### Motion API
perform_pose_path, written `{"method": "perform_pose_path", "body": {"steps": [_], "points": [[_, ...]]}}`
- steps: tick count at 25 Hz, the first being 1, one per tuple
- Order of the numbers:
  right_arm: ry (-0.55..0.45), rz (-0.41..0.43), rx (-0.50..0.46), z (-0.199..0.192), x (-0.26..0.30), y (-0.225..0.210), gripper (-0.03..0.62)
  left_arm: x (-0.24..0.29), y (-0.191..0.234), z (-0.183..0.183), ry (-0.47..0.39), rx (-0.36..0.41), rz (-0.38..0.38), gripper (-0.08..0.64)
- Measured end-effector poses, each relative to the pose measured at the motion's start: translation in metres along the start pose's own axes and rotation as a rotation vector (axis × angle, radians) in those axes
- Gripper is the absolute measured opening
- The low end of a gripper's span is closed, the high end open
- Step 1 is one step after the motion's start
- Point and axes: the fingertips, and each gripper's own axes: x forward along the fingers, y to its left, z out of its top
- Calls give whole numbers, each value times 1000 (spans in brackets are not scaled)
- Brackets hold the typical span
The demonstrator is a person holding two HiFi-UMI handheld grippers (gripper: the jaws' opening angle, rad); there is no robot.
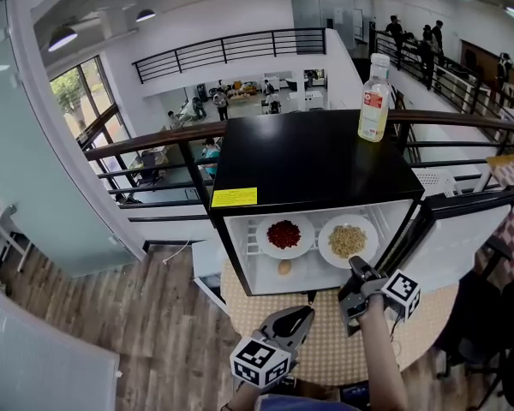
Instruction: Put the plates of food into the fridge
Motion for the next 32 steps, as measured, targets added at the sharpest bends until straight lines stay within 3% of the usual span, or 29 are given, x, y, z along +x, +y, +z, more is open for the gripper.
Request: {"method": "perform_pose_path", "body": {"steps": [8,18,27,32], "points": [[-48,-40,-6,7,25,-2,26,-5,17,0,1,-13,-2,31],[-73,-80,-115,22,54,9,26,-10,25,-1,1,-21,-2,31],[-19,-174,-360,21,63,15,69,-17,34,0,-8,-27,24,31],[19,-226,-555,15,60,16,101,-18,36,-3,-1,-27,32,31]]}}
